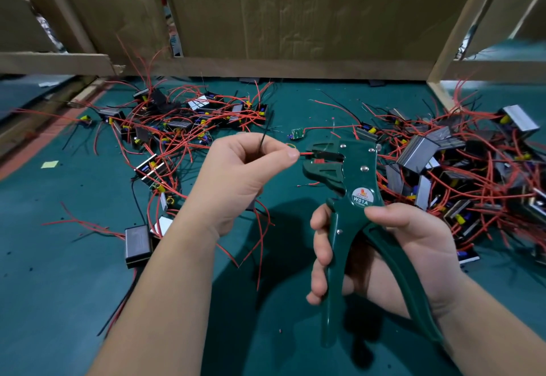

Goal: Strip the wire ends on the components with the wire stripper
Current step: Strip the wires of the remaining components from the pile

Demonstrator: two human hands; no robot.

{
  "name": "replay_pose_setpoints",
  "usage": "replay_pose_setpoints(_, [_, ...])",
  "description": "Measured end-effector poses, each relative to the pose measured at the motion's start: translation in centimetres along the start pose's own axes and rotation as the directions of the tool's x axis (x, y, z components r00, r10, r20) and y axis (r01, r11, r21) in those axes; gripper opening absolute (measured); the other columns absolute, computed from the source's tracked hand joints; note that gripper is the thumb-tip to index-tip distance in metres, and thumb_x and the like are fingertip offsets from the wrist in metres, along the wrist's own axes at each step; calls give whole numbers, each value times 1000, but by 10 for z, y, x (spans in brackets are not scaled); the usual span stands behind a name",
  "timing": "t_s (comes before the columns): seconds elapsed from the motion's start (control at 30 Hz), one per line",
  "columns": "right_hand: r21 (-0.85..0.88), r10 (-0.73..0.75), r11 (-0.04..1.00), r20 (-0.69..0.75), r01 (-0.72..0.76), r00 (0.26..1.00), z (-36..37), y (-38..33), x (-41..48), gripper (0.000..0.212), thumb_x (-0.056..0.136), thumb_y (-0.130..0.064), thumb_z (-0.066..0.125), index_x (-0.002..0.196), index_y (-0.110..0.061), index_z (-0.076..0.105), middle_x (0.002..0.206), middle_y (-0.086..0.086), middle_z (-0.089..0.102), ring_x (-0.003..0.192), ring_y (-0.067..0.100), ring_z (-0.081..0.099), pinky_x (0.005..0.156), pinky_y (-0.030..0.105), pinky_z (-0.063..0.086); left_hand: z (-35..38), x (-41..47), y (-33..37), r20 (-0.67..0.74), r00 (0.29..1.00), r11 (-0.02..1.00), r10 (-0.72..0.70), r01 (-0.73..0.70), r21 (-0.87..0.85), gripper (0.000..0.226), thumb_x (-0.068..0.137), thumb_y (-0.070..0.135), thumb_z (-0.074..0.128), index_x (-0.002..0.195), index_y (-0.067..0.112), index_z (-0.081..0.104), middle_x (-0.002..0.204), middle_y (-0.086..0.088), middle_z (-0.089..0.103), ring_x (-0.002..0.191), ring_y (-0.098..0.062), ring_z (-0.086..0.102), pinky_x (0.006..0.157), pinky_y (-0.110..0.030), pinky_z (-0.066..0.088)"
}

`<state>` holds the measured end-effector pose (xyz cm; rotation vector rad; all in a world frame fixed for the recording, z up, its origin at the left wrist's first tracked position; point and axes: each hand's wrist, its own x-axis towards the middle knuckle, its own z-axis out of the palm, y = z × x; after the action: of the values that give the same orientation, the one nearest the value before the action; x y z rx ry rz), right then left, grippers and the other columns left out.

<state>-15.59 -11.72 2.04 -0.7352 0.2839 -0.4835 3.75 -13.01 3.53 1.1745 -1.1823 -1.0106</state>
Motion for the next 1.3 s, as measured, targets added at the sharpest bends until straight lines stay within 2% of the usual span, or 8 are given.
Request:
replay_pose_setpoints(0.13, [-12,4,1000,2,-4,1000,1,1,-1,42,70,-32,72,99,-2,65,81,20,62,73,40,63,74,52,52,4,-1,2,19,1000,1000,14,-15,19,29,79,8,70,54,23,67,42,13,37,36,-4,25,36,-12,19])
replay_pose_setpoints(0.37, [-118,1,993,-136,-17,991,3,4,0,46,66,-49,78,81,-8,65,70,16,61,61,35,63,65,47,53,5,-4,4,-4,999,998,49,-49,37,31,79,2,69,54,19,64,40,13,42,37,0,31,36,-9,24])
replay_pose_setpoints(0.63, [-128,14,991,-101,-27,995,2,2,-1,49,70,-57,73,80,-9,65,69,14,61,60,33,64,65,45,54,4,-4,4,3,999,998,43,-43,40,30,79,6,69,54,23,68,39,11,41,36,-3,28,36,-10,22])
replay_pose_setpoints(0.73, [-147,-4,989,-175,-22,984,4,3,0,50,76,-59,61,75,-9,62,64,14,58,53,31,61,60,44,53,4,-4,3,18,999,998,43,-44,53,29,79,7,70,55,23,68,40,12,39,37,-3,27,36,-10,21])
replay_pose_setpoints(0.83, [-132,-56,991,-257,22,965,7,7,2,53,73,-61,57,70,-8,57,59,16,53,47,29,57,54,42,51,7,-1,1,8,999,998,40,-40,43,21,83,24,67,63,16,67,48,10,40,40,-5,27,40,-15,22])
replay_pose_setpoints(1.0, [-155,-95,987,-398,36,912,11,11,2,57,62,-63,65,66,-7,55,56,18,49,42,29,52,50,41,49,10,5,-3,-34,988,986,-153,150,-72,59,85,70,35,82,20,66,67,3,54,39,-9,31,40,-18,26])
replay_pose_setpoints(1.17, [-195,-146,979,-472,58,869,10,10,6,53,67,-63,65,60,-11,55,52,12,46,36,25,47,45,34,46,9,5,-6,-45,975,976,-217,218,21,64,71,75,31,87,23,66,71,4,54,41,-9,35,39,-19,32])
replay_pose_setpoints(1.3, [-142,-212,975,-346,172,914,7,6,6,33,71,-36,69,80,-5,63,82,24,60,60,36,60,61,50,53,10,9,-2,-127,959,960,-253,233,-158,60,92,65,25,86,21,65,66,6,48,45,-8,36,44,-20,34])
